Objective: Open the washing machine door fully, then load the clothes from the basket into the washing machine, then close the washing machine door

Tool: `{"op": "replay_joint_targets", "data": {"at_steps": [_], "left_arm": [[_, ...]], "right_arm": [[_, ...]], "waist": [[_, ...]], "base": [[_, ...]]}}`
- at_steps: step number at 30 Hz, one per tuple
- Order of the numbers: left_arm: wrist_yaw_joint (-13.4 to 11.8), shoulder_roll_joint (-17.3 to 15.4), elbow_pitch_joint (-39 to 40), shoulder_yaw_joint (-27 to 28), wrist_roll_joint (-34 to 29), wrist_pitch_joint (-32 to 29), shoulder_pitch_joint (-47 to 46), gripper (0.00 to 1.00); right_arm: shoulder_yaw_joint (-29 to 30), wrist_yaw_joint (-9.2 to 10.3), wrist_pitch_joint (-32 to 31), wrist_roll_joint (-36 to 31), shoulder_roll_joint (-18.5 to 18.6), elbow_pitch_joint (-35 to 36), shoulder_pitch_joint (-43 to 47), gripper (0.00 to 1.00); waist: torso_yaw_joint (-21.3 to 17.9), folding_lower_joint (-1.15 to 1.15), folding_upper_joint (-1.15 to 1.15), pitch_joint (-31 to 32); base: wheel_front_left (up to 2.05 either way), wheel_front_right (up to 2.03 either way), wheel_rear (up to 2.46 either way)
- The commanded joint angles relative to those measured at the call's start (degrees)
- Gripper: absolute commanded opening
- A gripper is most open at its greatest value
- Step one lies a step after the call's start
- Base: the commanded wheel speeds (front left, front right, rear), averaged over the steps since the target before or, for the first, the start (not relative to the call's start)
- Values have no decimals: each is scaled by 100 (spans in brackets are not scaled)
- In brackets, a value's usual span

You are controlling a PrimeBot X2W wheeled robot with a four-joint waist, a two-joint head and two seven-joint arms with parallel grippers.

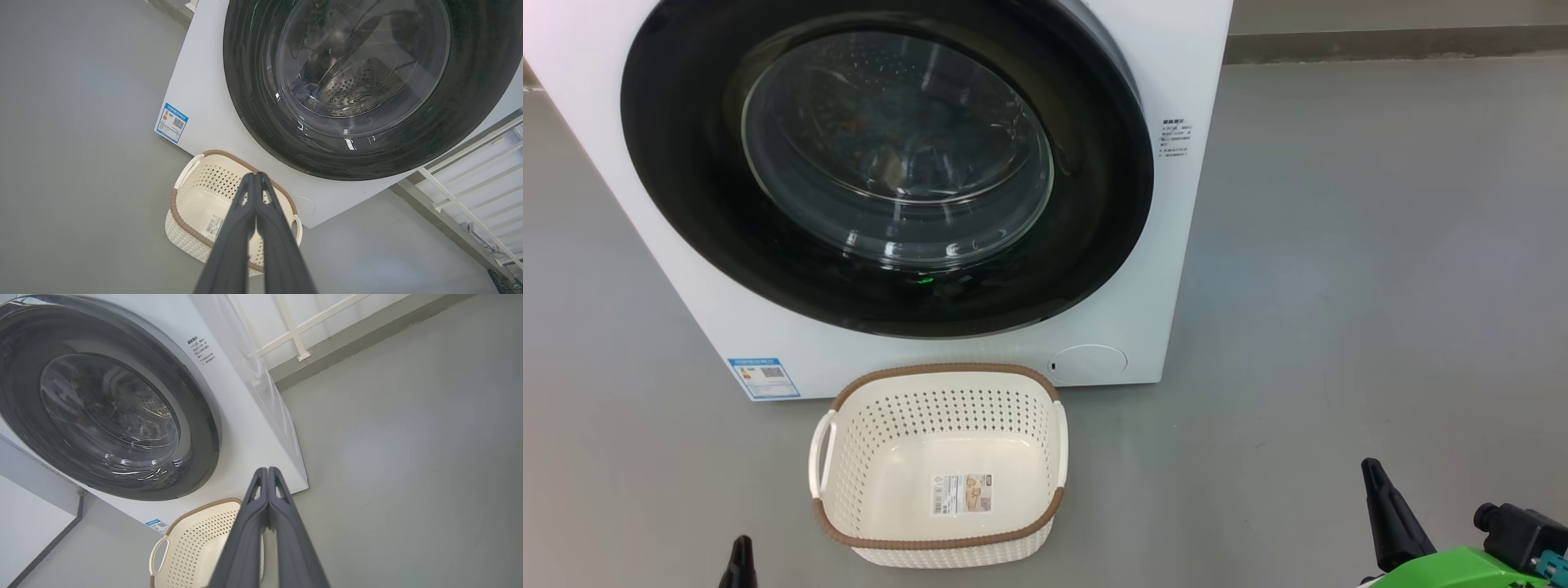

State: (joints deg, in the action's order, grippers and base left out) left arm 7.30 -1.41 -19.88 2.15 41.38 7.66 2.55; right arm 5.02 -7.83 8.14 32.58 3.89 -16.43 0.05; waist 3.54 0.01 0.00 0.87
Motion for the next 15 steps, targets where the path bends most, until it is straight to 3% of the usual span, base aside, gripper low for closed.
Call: {"op": "replay_joint_targets", "data": {"at_steps": [1,15], "left_arm": [[6,-86,174,109,133,-24,-283,0],[8,-96,242,165,954,-256,-381,0]], "right_arm": [[9,11,-40,160,43,162,-245,0],[34,15,-277,1122,19,175,-308,0]], "waist": [[-5,-1,0,-1],[-63,-1,0,-19]], "base": [[0,0,0],[0,0,0]]}}
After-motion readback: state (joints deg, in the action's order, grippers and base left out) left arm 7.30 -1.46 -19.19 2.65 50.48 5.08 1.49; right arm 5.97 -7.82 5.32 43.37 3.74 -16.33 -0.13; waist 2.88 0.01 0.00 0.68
